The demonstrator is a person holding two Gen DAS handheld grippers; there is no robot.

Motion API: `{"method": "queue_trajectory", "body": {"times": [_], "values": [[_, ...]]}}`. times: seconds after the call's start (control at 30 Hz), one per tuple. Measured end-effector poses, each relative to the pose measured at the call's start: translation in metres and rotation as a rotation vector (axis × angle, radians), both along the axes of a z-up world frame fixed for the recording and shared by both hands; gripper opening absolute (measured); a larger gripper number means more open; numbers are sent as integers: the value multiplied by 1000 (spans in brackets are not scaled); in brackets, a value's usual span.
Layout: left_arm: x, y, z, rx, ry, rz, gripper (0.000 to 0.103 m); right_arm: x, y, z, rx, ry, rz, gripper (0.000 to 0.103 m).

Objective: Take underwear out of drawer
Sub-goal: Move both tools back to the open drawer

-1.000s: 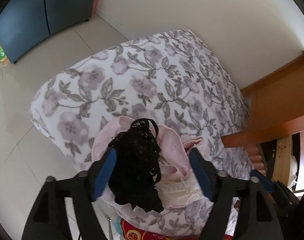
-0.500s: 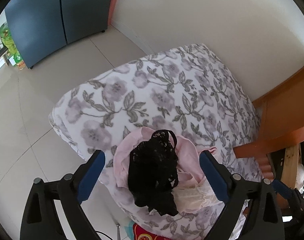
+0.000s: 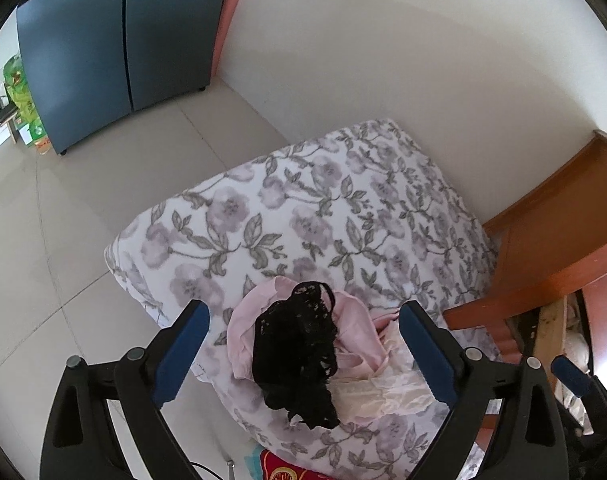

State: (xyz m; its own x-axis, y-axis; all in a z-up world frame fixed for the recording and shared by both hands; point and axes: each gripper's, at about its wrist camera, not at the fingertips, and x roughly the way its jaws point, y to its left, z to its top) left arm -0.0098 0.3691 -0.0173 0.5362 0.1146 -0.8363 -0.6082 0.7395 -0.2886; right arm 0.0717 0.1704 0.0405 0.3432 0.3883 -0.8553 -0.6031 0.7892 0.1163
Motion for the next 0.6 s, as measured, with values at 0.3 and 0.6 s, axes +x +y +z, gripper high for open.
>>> {"method": "queue_trajectory", "body": {"times": [0.3,0.6], "values": [[-11,-16,42,57,-79,-43,96,-23,-46,52,130,-99,-17,103],[-13,-43,62,82,-127,-88,96,-42,-143,75,154,-198,-146,103]]}}
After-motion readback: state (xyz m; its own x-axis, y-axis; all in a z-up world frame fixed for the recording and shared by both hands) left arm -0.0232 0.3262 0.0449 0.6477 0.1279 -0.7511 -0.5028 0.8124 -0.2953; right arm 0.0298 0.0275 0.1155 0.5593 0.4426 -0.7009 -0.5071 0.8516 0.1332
